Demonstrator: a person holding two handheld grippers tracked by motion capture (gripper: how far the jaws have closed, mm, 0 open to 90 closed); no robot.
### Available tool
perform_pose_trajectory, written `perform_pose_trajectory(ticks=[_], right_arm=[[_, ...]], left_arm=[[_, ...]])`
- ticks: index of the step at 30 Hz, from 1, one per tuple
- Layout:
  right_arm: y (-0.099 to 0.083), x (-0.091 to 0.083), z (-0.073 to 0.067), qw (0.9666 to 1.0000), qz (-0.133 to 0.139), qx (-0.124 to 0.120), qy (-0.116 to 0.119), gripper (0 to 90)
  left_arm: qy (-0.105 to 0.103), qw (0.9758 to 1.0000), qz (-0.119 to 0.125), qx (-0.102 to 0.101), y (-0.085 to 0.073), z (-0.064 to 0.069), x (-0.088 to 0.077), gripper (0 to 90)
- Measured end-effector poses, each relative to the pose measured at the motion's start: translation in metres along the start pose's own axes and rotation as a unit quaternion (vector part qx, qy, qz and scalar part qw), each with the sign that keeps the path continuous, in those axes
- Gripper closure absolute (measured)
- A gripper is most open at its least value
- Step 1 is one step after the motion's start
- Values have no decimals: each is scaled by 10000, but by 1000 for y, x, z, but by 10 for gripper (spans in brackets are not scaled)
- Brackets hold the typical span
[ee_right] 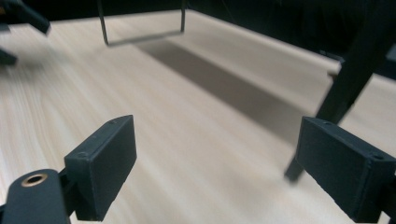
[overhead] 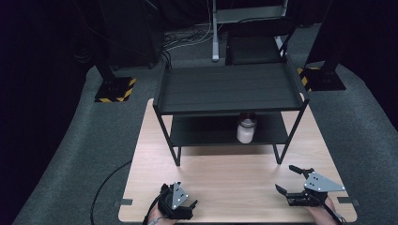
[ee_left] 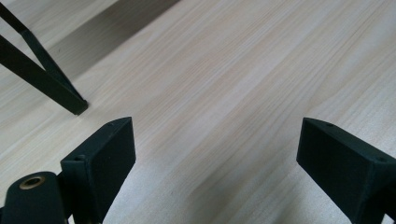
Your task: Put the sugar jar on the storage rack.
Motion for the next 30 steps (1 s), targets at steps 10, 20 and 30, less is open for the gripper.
perform_pose_trajectory(ticks=[10, 20, 30], right_arm=[[-13, -9, -6, 9991, -389, -125, -72, 93], [-17, -8, -1, 9990, -432, 66, -127, 91], [-17, -9, -1, 9990, -410, 72, -171, 92]], left_arm=[[-59, 9998, -187, 48, 2, 0, 4, 114], [-169, 9990, -403, 47, 4, 0, 10, 111], [-184, 9990, -415, 44, 4, -1, 10, 109]])
Point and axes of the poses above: each handheld gripper's, and its own axes: x roughly forward along the jaws, y roughly out of its top, z roughly to its right, the point moved 7 cm from there along x, roughly forward along the jaws, and after that the axes turned 13 degrees about y, right-handed, at the moved point
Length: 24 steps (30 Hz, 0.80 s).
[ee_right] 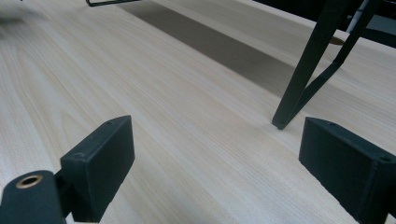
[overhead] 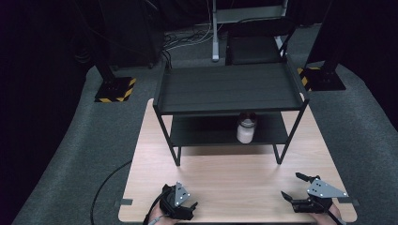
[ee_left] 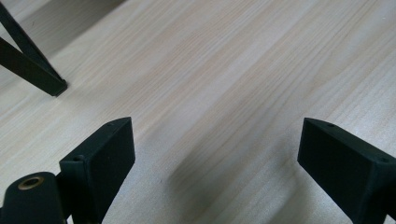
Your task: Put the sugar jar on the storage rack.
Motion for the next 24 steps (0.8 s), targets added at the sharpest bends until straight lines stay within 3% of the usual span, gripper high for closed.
perform_pose_trajectory(ticks=[24], right_arm=[[1, 2, -1, 9999, -94, -33, 45, 95]], left_arm=[[-26, 10000, -8, 16, 0, 0, 0, 107]])
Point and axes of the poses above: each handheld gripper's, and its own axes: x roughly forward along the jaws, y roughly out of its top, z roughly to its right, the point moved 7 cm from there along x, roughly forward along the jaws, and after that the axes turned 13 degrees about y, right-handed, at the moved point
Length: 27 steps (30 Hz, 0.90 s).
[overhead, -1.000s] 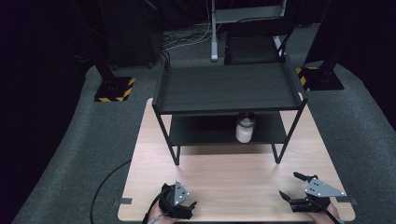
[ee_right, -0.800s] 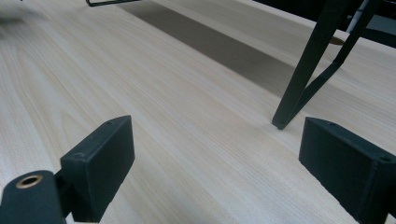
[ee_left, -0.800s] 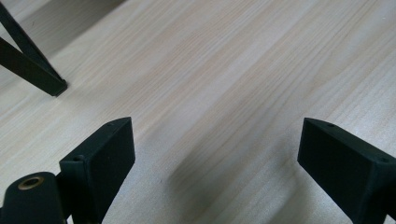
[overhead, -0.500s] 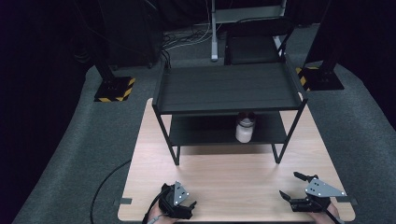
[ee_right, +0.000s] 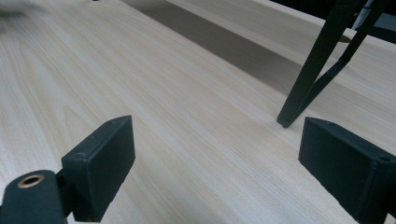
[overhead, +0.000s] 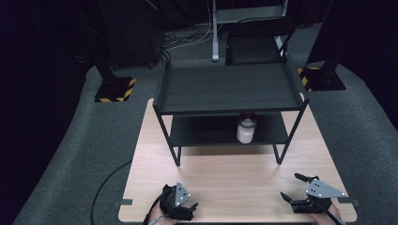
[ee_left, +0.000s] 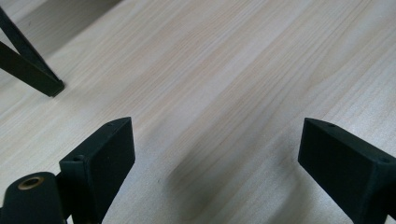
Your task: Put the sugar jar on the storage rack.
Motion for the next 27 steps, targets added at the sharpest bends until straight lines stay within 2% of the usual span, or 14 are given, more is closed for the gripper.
perform_pose_trajectory(ticks=[27], right_arm=[[0, 0, 1, 10000, -12, 3, 15, 97]], left_arm=[[8, 10000, 6, -11, 0, 0, 0, 107]])
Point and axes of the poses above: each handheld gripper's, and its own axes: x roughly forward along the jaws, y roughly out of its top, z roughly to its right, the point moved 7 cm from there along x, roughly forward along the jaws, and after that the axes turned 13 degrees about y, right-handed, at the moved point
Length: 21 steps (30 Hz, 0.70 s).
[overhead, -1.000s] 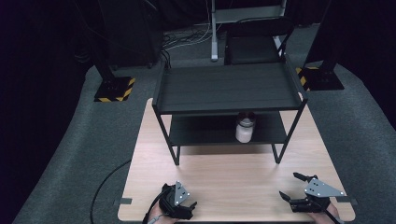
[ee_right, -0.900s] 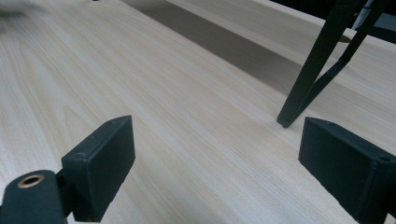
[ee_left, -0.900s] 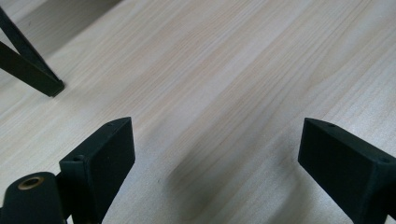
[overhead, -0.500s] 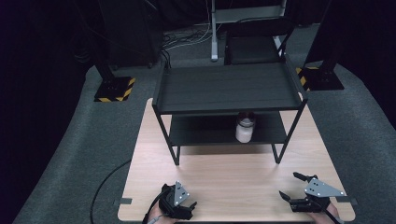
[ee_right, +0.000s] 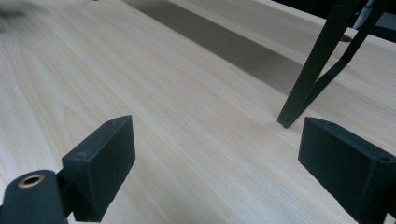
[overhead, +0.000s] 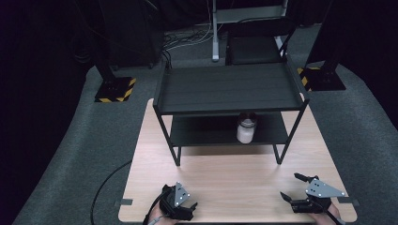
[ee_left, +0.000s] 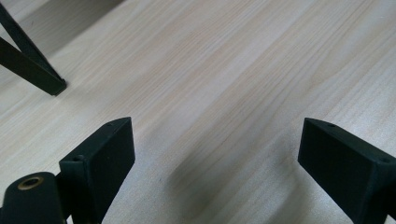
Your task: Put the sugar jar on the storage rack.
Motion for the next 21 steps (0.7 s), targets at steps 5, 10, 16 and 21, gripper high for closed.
perform_pose_trajectory(ticks=[5, 10, 16, 21], right_arm=[[0, 0, 0, 10000, 2, 4, 2, 97], [0, 0, 0, 10000, -17, 1, 11, 97], [0, 0, 0, 10000, -23, -11, 16, 98], [0, 0, 0, 10000, -24, -10, 16, 98]], left_arm=[[-4, 10000, 9, 6, 0, 0, 0, 107], [-3, 10000, 11, 5, 0, 0, 0, 107], [-9, 10000, -3, 16, 0, 0, 0, 107], [-20, 10000, -6, 29, 1, 0, 1, 107]])
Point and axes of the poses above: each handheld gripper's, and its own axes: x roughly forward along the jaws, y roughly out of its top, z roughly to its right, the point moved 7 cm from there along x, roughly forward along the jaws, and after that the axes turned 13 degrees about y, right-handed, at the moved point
